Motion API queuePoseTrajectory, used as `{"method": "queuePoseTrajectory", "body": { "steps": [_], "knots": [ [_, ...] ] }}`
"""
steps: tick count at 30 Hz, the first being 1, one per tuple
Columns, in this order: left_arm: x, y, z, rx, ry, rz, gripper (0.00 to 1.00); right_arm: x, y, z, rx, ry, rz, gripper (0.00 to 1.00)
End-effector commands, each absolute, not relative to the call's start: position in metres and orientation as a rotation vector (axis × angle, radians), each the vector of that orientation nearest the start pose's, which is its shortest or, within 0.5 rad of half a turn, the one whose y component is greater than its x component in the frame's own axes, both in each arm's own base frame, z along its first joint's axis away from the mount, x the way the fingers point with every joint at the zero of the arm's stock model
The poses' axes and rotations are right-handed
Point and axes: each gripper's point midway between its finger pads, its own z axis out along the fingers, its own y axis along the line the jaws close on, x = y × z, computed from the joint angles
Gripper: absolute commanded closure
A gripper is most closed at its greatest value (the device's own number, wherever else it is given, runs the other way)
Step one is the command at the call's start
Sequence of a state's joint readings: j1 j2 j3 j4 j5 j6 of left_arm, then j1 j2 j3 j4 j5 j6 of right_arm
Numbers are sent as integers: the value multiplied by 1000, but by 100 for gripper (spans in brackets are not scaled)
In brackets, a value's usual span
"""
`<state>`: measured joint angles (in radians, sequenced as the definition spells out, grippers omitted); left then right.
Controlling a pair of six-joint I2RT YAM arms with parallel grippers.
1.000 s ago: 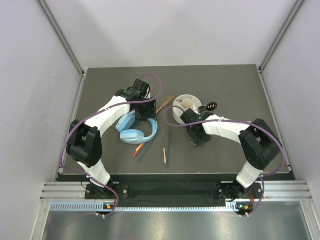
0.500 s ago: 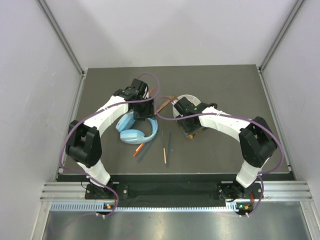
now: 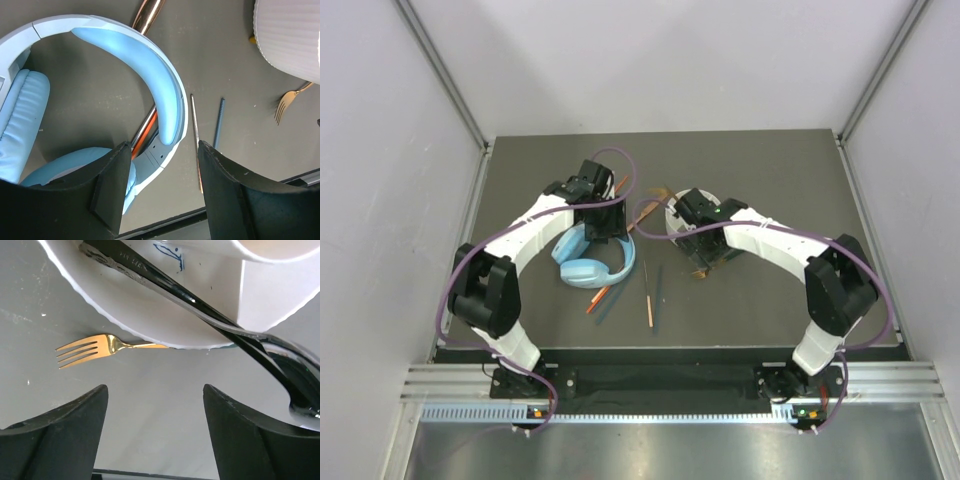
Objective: Sort the eating utensils into containers
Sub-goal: Adjust the fork at the center of the board.
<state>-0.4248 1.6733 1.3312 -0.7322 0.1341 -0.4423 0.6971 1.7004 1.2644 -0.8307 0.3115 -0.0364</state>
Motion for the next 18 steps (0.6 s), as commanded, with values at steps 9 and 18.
{"method": "queuePoseTrajectory", "body": {
  "steps": [9,18],
  "knots": [
    [333,-195,125,38,2663,-508,39,287,189,66,-1132,2586,-149,11],
    [326,-191,117,31,2681,-514,39,288,180,41,-1141,2638,-112,7]
  ]
}}
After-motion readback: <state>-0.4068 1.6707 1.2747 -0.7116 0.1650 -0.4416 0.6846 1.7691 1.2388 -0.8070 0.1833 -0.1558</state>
